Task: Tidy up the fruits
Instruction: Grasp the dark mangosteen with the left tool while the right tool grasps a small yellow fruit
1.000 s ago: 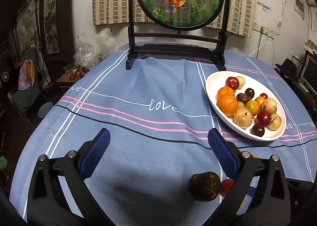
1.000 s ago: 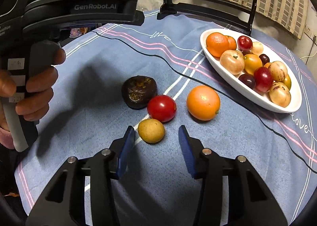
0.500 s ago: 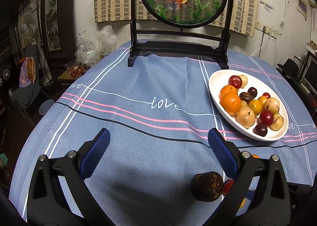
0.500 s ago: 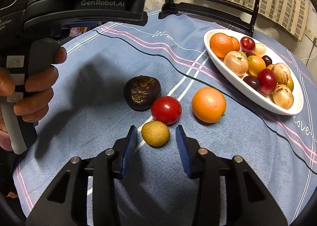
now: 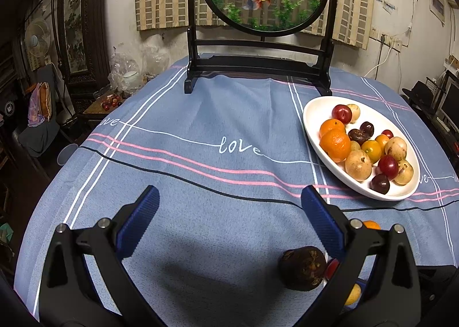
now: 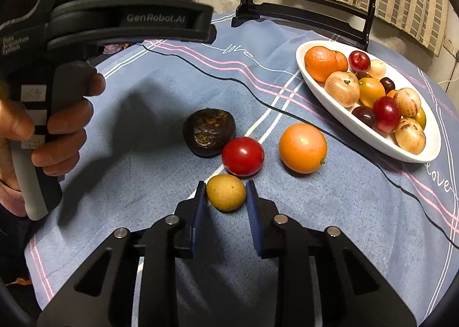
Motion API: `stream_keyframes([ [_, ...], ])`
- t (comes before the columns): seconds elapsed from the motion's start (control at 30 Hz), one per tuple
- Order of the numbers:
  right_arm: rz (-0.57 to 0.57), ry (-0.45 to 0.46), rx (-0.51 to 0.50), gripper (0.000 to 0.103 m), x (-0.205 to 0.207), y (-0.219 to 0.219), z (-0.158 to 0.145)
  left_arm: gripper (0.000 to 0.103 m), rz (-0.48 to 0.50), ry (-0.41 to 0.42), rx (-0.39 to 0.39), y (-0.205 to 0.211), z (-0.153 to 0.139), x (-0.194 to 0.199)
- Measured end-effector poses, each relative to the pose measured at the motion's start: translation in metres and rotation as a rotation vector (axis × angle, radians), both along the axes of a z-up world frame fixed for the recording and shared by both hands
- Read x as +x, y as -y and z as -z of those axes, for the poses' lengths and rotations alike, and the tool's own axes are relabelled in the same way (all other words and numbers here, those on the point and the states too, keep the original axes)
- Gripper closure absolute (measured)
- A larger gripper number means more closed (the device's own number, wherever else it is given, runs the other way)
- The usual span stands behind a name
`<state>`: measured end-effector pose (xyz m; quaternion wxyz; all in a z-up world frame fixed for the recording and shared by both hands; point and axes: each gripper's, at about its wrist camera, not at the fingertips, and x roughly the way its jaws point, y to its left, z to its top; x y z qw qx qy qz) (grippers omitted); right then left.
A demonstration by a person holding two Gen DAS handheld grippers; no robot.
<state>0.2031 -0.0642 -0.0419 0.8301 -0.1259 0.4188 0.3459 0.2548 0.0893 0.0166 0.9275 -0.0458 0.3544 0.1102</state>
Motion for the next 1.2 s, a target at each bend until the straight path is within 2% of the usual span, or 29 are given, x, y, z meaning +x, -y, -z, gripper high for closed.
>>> stream_keyframes([
  [0.2, 0.048, -0.005, 0.092, 0.074, 0.008, 0.021, -0.017, 0.002, 0.028, -0.015, -0.015, 0.001, 0.002, 0.001],
  [0.3, 0.097, -0.004, 0.131, 0.074, 0.015, 0.034, -0.024, 0.002, 0.095, -0.030, -0.013, 0.008, 0.003, 0.001],
  [0.4, 0.139, -0.006, 0.143, 0.074, 0.022, 0.042, -0.026, 0.002, 0.264, -0.056, -0.017, 0.019, 0.005, -0.003],
  [0.43, 0.144, -0.009, 0.147, 0.074, 0.022, 0.043, -0.026, 0.002, 0.350, -0.062, -0.007, 0.024, 0.006, -0.008],
  [0.53, 0.147, -0.016, 0.159, 0.074, 0.021, 0.045, -0.027, 0.002, 0.501, -0.043, 0.086, 0.036, 0.010, -0.026],
  [0.6, 0.143, -0.014, 0.159, 0.074, 0.019, 0.045, -0.028, 0.003, 0.558, -0.035, 0.139, 0.040, 0.014, -0.035],
  [0.73, 0.141, -0.013, 0.156, 0.074, 0.020, 0.045, -0.027, 0.008, 0.616, -0.062, 0.112, 0.036, 0.021, -0.037],
  [0.8, 0.145, -0.015, 0.152, 0.074, 0.020, 0.045, -0.027, 0.011, 0.637, -0.078, 0.123, 0.038, 0.027, -0.038],
  [0.93, 0.146, -0.020, 0.148, 0.074, 0.021, 0.046, -0.026, 0.020, 0.660, -0.133, 0.136, 0.043, 0.041, -0.034],
  [1.1, 0.147, -0.016, 0.150, 0.074, 0.022, 0.047, -0.026, 0.033, 0.692, -0.179, 0.116, 0.046, 0.053, -0.031],
  [1.2, 0.148, -0.013, 0.148, 0.074, 0.021, 0.047, -0.026, 0.035, 0.698, -0.185, 0.124, 0.050, 0.057, -0.029],
])
